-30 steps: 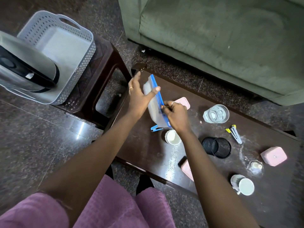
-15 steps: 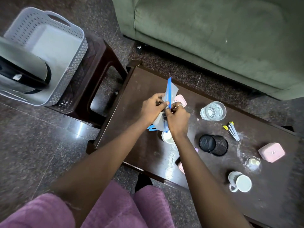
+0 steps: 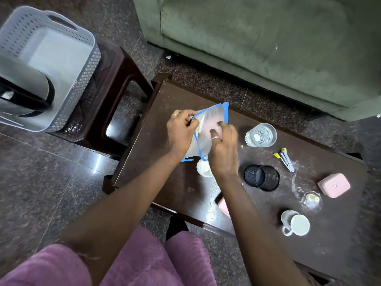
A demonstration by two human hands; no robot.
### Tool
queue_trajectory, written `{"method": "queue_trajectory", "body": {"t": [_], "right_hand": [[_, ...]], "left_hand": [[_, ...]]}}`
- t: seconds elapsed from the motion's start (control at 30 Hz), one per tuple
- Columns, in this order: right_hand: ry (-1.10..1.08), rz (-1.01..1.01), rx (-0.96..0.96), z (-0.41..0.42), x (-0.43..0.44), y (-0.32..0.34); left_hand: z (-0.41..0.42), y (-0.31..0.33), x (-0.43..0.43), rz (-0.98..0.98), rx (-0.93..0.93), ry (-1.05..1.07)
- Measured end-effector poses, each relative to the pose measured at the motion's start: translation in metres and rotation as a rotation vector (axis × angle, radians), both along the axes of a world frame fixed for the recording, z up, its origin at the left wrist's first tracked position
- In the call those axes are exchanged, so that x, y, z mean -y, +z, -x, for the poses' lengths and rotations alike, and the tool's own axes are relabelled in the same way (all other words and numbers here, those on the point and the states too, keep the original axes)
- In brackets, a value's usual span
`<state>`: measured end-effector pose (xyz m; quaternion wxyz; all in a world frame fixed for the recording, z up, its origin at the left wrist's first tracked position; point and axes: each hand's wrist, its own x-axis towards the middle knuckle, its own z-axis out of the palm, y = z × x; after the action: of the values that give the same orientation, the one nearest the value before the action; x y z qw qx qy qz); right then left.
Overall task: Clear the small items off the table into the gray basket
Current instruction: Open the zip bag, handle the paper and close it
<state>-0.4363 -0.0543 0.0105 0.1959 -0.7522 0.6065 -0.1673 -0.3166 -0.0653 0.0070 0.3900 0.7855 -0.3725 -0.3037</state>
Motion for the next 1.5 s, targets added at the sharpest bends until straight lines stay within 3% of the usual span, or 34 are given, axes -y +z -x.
{"method": "queue_trajectory", "body": {"t": [0.1,0.2,0.3,0.47,0.57,0.93,1.23,1.5], "right_hand": [[0.251,-0.342,-0.142,-0.006,0.005,0.000],[0.147,-0.550,-0.210,-0.016,0.023,0.000],[-0.073,-0.644,-0.039,-0.022,0.044,-0.010],[-0.466,-0.923,0.411,-0.030,0.053,-0.023],[-0.490,-1.009,0.370,-0.034,0.052,-0.031],[-0.546,-1.056,0.333,-0.058,0.040,-0.048],[-0.486,-1.044,0.192,-0.062,0.044,-0.048],[-0.224,-0.740,-0.139,-0.070,0.047,-0.026]], "left_hand": [[0.004,-0.003,-0.004,0.019,0.007,-0.034],[0.004,-0.007,-0.007,0.038,0.011,-0.073],[0.002,-0.011,-0.010,0.022,0.026,-0.092],[-0.005,-0.016,-0.014,0.004,0.013,-0.128],[-0.011,-0.020,-0.016,-0.005,0.009,-0.126],[-0.033,-0.027,-0.023,-0.009,-0.012,-0.107],[-0.038,-0.028,-0.028,0.010,-0.037,-0.106],[-0.025,-0.023,-0.027,-0.022,-0.049,-0.101]]}}
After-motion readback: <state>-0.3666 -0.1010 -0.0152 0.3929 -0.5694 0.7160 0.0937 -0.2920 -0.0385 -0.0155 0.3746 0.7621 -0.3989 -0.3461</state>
